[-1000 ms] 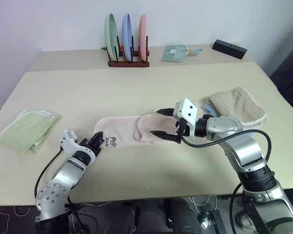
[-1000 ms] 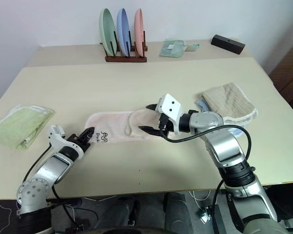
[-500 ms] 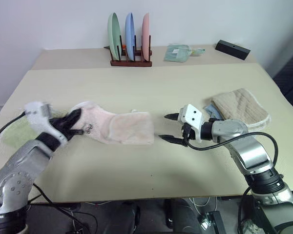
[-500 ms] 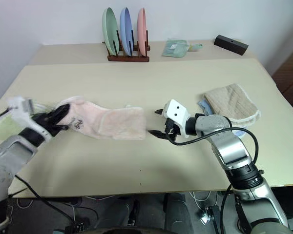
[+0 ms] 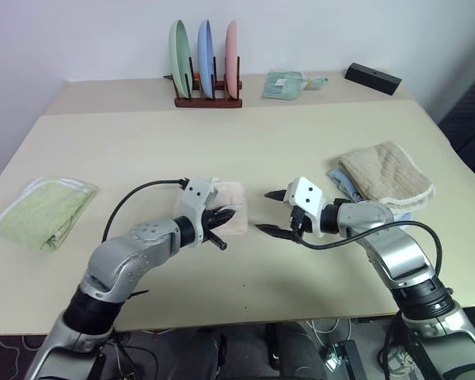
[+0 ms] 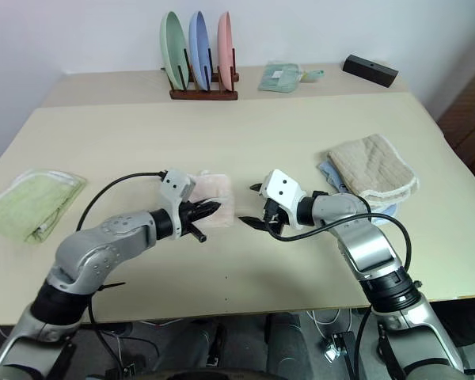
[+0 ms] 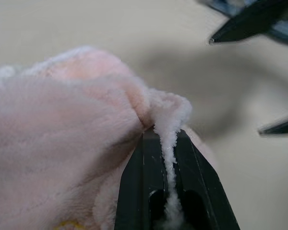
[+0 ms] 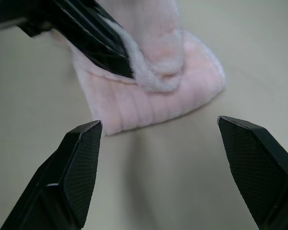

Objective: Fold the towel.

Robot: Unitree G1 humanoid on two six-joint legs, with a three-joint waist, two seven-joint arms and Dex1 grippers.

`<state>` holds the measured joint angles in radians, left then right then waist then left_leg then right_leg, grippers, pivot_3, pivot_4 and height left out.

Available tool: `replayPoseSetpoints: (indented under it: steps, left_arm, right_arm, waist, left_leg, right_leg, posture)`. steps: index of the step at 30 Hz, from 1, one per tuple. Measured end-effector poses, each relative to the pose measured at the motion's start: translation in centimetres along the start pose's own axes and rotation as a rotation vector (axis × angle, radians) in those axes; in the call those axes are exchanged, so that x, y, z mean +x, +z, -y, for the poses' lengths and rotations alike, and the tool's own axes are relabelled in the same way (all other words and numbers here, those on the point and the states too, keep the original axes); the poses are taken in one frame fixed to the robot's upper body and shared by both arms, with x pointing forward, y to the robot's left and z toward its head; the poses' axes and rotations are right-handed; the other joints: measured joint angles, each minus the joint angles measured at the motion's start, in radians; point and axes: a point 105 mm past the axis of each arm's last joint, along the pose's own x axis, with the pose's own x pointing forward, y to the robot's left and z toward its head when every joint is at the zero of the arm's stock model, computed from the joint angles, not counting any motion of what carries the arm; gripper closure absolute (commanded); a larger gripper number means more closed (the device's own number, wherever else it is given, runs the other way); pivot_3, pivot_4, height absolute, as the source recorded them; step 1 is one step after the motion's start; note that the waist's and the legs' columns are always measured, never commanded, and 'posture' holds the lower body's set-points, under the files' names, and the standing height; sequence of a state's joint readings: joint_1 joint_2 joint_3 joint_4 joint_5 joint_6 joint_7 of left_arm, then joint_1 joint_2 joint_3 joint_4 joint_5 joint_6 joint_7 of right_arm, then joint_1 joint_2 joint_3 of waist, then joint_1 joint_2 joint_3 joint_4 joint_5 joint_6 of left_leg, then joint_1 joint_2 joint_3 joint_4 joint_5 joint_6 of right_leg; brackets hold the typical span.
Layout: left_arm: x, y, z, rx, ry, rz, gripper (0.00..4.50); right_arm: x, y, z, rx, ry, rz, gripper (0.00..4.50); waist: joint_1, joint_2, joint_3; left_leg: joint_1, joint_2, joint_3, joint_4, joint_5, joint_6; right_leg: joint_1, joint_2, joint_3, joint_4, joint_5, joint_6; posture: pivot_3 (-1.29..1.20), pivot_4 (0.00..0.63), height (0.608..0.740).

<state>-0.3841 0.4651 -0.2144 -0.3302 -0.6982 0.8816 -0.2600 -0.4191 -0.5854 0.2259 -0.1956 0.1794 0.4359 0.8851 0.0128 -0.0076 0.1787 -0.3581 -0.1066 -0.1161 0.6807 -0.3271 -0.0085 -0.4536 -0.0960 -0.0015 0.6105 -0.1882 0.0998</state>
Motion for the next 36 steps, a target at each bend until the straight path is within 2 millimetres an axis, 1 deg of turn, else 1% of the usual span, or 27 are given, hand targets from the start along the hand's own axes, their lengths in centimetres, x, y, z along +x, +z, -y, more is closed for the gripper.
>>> replayPoseSetpoints:
  steps: [1,3,4,6,9,10,14,16,19,21,22,23,24,25,26,28,29,30,31,34,36]
  left_arm:
    - [0.2,-0.1,0.0,-0.006,-0.003,-0.008,3.87]
    - [0.4,-0.3,0.1,-0.027,-0.014,-0.016,3.15]
    - [0.5,-0.3,0.2,-0.036,-0.022,-0.013,2.64]
    - [0.4,0.1,0.2,-0.052,-0.029,0.011,1.62]
    - [0.0,1.1,-0.4,-0.067,-0.008,0.068,0.19]
    - [-0.2,1.5,-0.6,-0.067,-0.003,0.090,0.09]
    - [-2.0,3.4,-1.2,-0.065,0.008,0.187,0.09]
    - [-3.3,3.4,-1.4,-0.036,0.007,0.194,0.09]
    - [-4.7,3.0,-1.6,-0.016,0.003,0.182,0.09]
    - [-5.9,2.7,-1.7,-0.014,-0.010,0.178,0.59]
    - [-6.9,2.8,-2.0,-0.020,-0.007,0.194,0.84]
    - [-7.5,2.9,-2.3,-0.025,0.002,0.209,1.28]
    - [-8.1,3.3,-2.8,-0.025,0.025,0.235,1.81]
    - [-8.8,3.8,-3.6,-0.019,0.061,0.264,2.25]
    - [-9.4,4.2,-4.2,-0.009,0.098,0.287,2.84]
    - [-10.1,4.6,-5.5,0.010,0.168,0.308,3.80]
    - [-10.3,4.6,-6.1,0.027,0.199,0.303,4.32]
    - [-10.4,4.4,-6.9,0.051,0.246,0.287,4.50]
    - [-10.2,4.2,-7.4,0.070,0.274,0.272,4.50]
    - [-8.5,3.4,-7.5,0.077,0.263,0.254,4.50]
    - [-7.1,2.9,-7.5,0.033,0.242,0.261,4.50]
  right_arm:
    - [0.0,0.0,0.0,-0.001,-0.003,0.001,0.56]
    - [0.0,0.0,0.0,-0.001,-0.006,0.002,0.56]
    - [0.0,0.0,0.1,-0.002,-0.008,0.002,0.56]
    - [0.0,-0.1,0.0,0.000,-0.011,0.001,0.56]
    - [0.0,-0.3,0.0,0.004,-0.014,-0.004,0.56]
    - [0.0,-0.3,0.0,0.004,-0.015,-0.006,0.56]
    - [-0.1,-0.4,0.1,0.001,-0.020,-0.010,0.56]
    - [-0.3,-0.4,0.3,-0.002,-0.026,-0.017,0.56]
    - [-0.5,-0.5,0.4,-0.006,-0.031,-0.022,0.56]
    - [-0.5,-0.5,0.5,-0.008,-0.035,-0.022,0.56]
    - [-0.4,-0.4,0.7,-0.009,-0.039,-0.021,0.56]
    - [-0.4,-0.4,0.8,-0.008,-0.044,-0.021,0.56]
    - [-0.3,-0.3,1.1,-0.005,-0.049,-0.017,1.11]
    - [-0.2,0.0,1.4,-0.003,-0.061,-0.005,1.40]
    - [0.0,0.5,1.7,-0.005,-0.067,0.009,1.92]
    - [0.3,1.5,2.0,-0.012,-0.069,0.041,2.87]
    - [0.6,1.9,2.2,-0.006,-0.070,0.060,3.41]
    - [1.3,2.8,2.2,0.007,-0.071,0.096,3.90]
    - [2.0,3.6,2.1,0.015,-0.065,0.130,4.45]
    - [4.1,5.6,1.6,0.036,-0.041,0.200,4.45]
    - [5.8,5.8,0.9,0.081,-0.012,0.215,4.45]
  waist:
    - [0.000,0.000,0.000]
    - [0.000,0.000,0.000]
    - [0.000,0.000,0.000]
    - [0.000,0.000,0.000]
    - [-0.001,0.000,0.000]
    - [-0.001,0.000,0.000]
    - [-0.001,0.000,0.000]
    - [-0.002,0.000,0.000]
    - [-0.001,0.000,0.000]
    - [-0.002,0.000,0.000]
    - [-0.003,0.000,0.000]
    - [-0.002,0.000,0.000]
    - [-0.002,0.000,0.000]
    - [-0.001,0.000,0.000]
    - [-0.001,0.000,0.000]
    - [0.000,0.000,0.000]
    - [-0.001,0.000,0.000]
    - [-0.001,0.000,0.000]
    - [-0.002,0.000,0.000]
    - [-0.003,0.000,0.000]
    - [0.000,0.000,0.000]
  left_leg:
    - [0.000,0.000,0.000,0.000,0.000,0.000]
    - [0.000,0.000,0.000,0.000,0.000,0.000]
    - [0.000,0.000,0.000,0.000,0.000,0.000]
    - [0.000,0.000,0.000,0.000,0.000,0.000]
    - [0.000,0.000,0.000,0.000,0.000,0.000]
    - [0.000,0.000,0.000,0.000,0.000,0.000]
    - [0.000,0.000,0.000,0.000,0.000,0.000]
    - [0.000,0.000,0.000,0.000,0.000,0.000]
    - [0.000,0.000,0.000,0.000,0.000,0.000]
    - [0.000,0.000,0.000,0.000,0.000,0.000]
    - [0.000,0.001,0.000,0.000,0.000,0.000]
    - [0.000,0.001,0.000,0.000,0.000,0.000]
    - [0.000,0.001,0.000,0.000,0.000,0.000]
    - [0.000,0.001,0.000,0.000,0.000,0.000]
    - [0.000,0.001,0.000,0.000,0.000,0.000]
    - [0.000,0.000,0.000,0.000,0.000,0.000]
    - [0.001,0.000,0.000,0.000,0.000,0.000]
    - [0.001,0.000,0.000,0.000,0.000,0.000]
    - [0.001,0.000,0.000,0.000,0.000,0.000]
    - [0.000,0.000,0.000,0.000,0.000,0.000]
    - [0.000,0.000,0.000,0.000,0.000,0.000]
  right_leg:
    - [0.000,0.000,0.000,0.000,0.000,0.000]
    - [0.000,0.000,0.000,0.000,0.000,0.000]
    - [0.000,0.000,0.000,0.000,0.000,0.000]
    - [0.000,0.000,0.000,0.000,0.000,0.000]
    - [0.000,0.000,0.000,0.000,0.000,0.000]
    - [0.000,0.000,0.000,0.000,0.000,0.000]
    - [0.000,0.000,0.000,0.000,0.000,0.000]
    - [0.000,0.000,0.000,0.000,0.000,0.000]
    - [0.000,0.000,0.000,0.000,0.000,0.000]
    - [0.000,0.000,0.000,0.000,0.000,0.000]
    - [-0.001,0.000,0.000,0.000,0.000,0.000]
    - [0.000,0.000,0.000,0.000,0.000,0.000]
    - [0.000,0.000,0.000,0.000,0.000,0.000]
    - [0.000,0.000,0.000,0.000,0.000,0.000]
    - [0.000,0.000,0.000,0.000,0.000,0.000]
    - [0.000,0.000,0.000,0.000,0.000,0.000]
    - [0.000,0.000,0.000,0.000,0.000,0.000]
    - [0.000,0.000,0.000,0.000,0.000,0.000]
    - [0.000,0.000,0.000,0.000,0.000,0.000]
    - [-0.001,0.000,0.000,0.001,0.000,0.000]
    - [0.000,0.000,0.000,0.000,0.000,0.000]
  posture:
    - [0.00,0.150,0.726]
    - [0.00,0.150,0.726]
    - [0.00,0.150,0.726]
    - [0.00,0.150,0.726]
    - [0.00,0.150,0.726]
    - [0.00,0.150,0.726]
    - [0.00,0.150,0.726]
    - [0.00,0.150,0.726]
    - [0.00,0.150,0.726]
    - [0.00,0.150,0.726]
    - [0.00,0.150,0.726]
    - [0.00,0.150,0.726]
    - [0.00,0.150,0.726]
    - [0.00,0.150,0.726]
    - [0.00,0.150,0.726]
    - [0.00,0.150,0.726]
    - [0.00,0.150,0.726]
    - [0.00,0.150,0.726]
    - [0.00,0.150,0.726]
    - [0.00,0.150,0.726]
    - [0.00,0.150,0.726]
